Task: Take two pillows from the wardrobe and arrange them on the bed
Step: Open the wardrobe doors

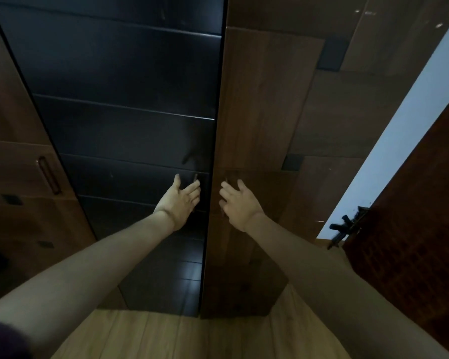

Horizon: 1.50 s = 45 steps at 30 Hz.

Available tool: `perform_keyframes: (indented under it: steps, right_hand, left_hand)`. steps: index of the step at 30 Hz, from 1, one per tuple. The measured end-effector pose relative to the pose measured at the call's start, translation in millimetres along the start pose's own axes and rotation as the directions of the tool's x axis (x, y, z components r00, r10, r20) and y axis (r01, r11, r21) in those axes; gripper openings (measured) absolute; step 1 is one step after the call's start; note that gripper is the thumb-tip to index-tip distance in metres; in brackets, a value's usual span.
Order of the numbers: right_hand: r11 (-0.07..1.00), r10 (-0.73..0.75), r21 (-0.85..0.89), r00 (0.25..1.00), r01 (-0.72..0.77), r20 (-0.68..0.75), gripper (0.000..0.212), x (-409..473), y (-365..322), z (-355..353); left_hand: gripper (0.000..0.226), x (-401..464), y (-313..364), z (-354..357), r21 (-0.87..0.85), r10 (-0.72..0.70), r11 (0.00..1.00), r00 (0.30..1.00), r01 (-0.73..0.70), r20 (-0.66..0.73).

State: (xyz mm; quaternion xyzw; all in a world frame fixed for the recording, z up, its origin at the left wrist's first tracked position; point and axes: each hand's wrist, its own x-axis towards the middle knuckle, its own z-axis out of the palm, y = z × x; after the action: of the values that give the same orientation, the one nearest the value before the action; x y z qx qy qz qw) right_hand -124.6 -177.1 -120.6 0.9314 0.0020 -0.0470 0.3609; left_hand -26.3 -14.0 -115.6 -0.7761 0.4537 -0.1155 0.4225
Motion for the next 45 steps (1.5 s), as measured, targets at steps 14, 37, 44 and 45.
perform_keyframes:
  steps: [14,37,44,45]
  right_hand:
    - [0.999,-0.033,0.013,0.999,0.034,-0.032,0.048,-58,-16,-7]
    - [0.97,0.238,-0.049,0.97,-0.236,0.04,0.042,-172,-71,-88]
    - [0.879,0.395,-0.391,0.874,-0.271,0.282,0.054,-174,-95,-64]
    - [0.875,0.421,-0.381,0.858,-0.298,0.294,0.058,-172,-99,-61]
  left_hand:
    - [0.066,-73,39,-10,0.042,-0.108,0.994,0.99,0.104,0.092]
    - [0.07,-176,72,-14,-0.137,-0.076,0.99,0.913,0.023,-0.4]
    - [0.08,-187,58,49,-0.073,-0.154,0.987,0.962,0.141,-0.225]
    - [0.08,-191,62,52,-0.074,-0.164,0.986,0.967,0.153,-0.192]
